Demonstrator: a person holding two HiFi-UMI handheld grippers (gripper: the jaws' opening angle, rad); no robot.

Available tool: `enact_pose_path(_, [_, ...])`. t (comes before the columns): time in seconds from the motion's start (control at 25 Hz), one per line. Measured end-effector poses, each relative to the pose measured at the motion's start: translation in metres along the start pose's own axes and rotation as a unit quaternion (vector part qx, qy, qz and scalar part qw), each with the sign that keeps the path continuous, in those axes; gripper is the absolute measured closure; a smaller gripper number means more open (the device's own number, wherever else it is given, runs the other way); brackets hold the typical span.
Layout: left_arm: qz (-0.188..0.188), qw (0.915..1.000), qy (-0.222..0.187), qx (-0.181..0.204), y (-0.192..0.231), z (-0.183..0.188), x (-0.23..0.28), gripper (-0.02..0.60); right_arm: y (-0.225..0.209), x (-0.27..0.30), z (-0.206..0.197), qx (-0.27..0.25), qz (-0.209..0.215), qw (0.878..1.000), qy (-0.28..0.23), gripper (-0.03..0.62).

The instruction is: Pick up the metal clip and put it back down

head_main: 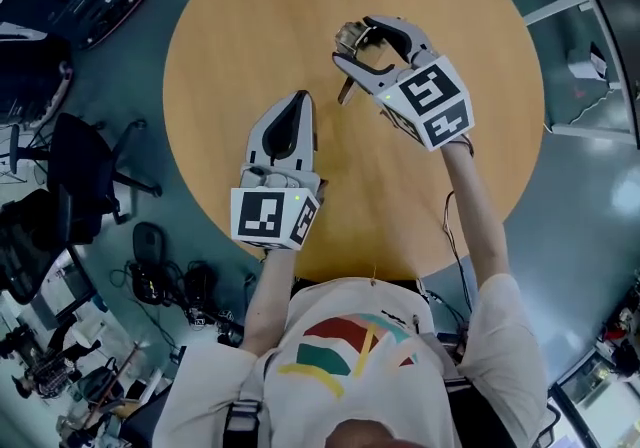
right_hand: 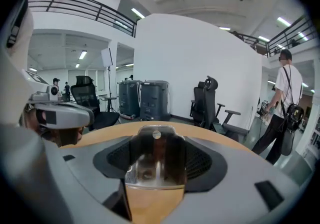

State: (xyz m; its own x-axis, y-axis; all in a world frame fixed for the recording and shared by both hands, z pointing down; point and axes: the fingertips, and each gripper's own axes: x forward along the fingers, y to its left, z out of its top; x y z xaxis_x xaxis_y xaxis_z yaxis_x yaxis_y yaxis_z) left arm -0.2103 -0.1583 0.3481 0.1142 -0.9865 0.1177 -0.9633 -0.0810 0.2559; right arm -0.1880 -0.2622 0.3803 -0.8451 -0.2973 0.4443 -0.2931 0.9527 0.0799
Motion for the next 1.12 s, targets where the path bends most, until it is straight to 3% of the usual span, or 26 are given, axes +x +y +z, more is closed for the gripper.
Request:
enact_pose_path(0.28, [-0.012, 0.9992, -0.035, 0.014, -0.032, 0.04, -0.046, 0.54, 0.064, -0.093, 0.051, 0.032, -0.027, 0.996, -0.074, 0.29])
enact_pose_path(0.56, [-0.023, 0.998, -0.051, 0.028, -0.061, 0.046, -0.083, 0.54, 0.126, -0.167, 0.036, 0.077, -0.046, 0.992, -0.093, 0.29])
enact_pose_path(0.8, [-0.044, 0.9978, -0.038, 0.033, -0.083, 0.034, -0.095, 0.539, 0.146, -0.202, 0.023, 0.121, -0.071, 0.984, -0.112, 0.29])
enact_pose_path(1.0, [-0.057, 0.9959, -0.036, 0.06, -0.104, 0.04, -0.096, 0.54, 0.147, -0.218, 0.021, 0.12, -0.08, 0.984, -0.106, 0.29])
enact_pose_path(1.12, [-0.07, 0.9953, -0.052, 0.042, -0.11, 0.047, -0.096, 0.54, 0.146, -0.222, 0.019, 0.124, -0.083, 0.983, -0.107, 0.29])
